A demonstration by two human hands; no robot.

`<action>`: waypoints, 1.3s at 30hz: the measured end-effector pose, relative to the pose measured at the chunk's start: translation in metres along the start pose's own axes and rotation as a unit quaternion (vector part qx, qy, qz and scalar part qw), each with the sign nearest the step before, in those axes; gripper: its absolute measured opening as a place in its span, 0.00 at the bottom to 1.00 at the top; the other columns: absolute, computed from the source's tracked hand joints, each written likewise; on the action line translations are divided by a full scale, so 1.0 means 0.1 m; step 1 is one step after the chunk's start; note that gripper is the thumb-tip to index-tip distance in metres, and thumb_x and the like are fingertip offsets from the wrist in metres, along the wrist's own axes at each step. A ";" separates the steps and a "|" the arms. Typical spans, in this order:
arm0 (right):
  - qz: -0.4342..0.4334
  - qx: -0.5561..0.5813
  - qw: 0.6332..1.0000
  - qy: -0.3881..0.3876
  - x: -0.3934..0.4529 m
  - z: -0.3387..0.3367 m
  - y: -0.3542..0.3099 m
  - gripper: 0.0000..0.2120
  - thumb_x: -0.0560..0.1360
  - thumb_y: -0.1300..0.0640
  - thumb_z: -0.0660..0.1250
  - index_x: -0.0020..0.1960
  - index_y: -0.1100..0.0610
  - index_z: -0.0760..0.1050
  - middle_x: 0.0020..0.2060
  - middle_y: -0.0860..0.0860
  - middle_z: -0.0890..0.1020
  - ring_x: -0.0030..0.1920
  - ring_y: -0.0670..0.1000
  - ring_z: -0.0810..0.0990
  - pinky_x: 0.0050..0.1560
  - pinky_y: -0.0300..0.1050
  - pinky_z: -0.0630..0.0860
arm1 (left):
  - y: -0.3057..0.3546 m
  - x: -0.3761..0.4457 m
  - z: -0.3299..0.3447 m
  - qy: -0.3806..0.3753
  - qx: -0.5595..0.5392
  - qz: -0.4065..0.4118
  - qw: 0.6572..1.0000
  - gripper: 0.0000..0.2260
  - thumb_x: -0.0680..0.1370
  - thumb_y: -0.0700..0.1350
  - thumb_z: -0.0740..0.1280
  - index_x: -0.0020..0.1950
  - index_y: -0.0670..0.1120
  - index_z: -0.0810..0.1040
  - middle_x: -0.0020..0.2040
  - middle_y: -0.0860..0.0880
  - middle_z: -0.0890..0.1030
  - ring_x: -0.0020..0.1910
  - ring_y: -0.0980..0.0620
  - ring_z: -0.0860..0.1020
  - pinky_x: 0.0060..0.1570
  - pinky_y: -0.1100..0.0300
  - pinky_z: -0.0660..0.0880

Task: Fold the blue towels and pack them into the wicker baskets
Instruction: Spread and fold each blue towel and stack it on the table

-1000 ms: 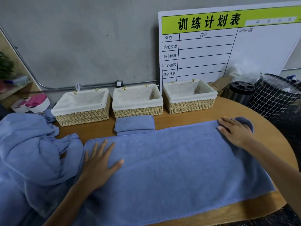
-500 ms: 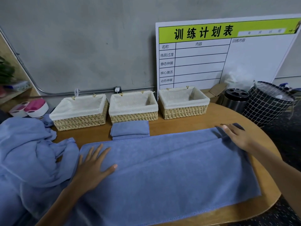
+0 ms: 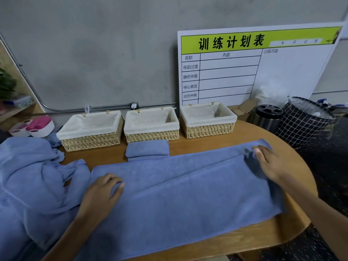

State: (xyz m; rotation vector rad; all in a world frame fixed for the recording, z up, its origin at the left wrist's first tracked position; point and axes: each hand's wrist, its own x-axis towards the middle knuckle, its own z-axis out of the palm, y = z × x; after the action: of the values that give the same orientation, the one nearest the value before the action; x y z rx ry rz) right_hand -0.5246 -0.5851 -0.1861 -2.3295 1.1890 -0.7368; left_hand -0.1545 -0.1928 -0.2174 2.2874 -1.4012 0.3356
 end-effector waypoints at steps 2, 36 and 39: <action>0.005 -0.007 1.000 -0.027 -0.16 -0.05 0.03 0.19 0.85 0.53 0.52 0.65 0.62 0.74 0.66 0.61 0.75 0.67 0.61 0.71 0.64 0.49 0.63 | 0.01 0.01 0.01 -0.017 0.021 0.005 1.000 0.25 0.80 0.61 0.51 0.55 0.48 0.82 0.54 0.53 0.79 0.51 0.49 0.81 0.48 0.54 0.78; -0.014 -0.102 0.987 -0.121 -0.24 0.04 0.39 0.40 0.76 0.26 0.39 0.80 0.48 0.54 0.80 0.48 0.57 0.79 0.48 0.53 0.75 0.54 0.50 | 0.30 -0.12 0.13 -0.206 0.064 -0.100 0.971 0.51 0.58 0.84 0.30 0.79 0.66 0.47 0.82 0.59 0.42 0.81 0.51 0.41 0.76 0.36 0.44; -0.016 -0.095 0.989 -0.114 -0.25 0.03 0.38 0.45 0.69 0.27 0.36 0.80 0.46 0.55 0.80 0.48 0.56 0.79 0.49 0.53 0.75 0.54 0.49 | 0.31 -0.12 0.13 -0.206 0.058 -0.101 0.972 0.51 0.59 0.84 0.30 0.79 0.66 0.47 0.82 0.59 0.42 0.81 0.52 0.41 0.76 0.37 0.44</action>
State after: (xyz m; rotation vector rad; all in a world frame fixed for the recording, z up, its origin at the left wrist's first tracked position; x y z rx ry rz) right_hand -0.5587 -0.5847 -0.2171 -2.5130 1.1658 -0.3667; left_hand -0.1876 -0.2013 -0.2263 2.6791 -1.3398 -0.1362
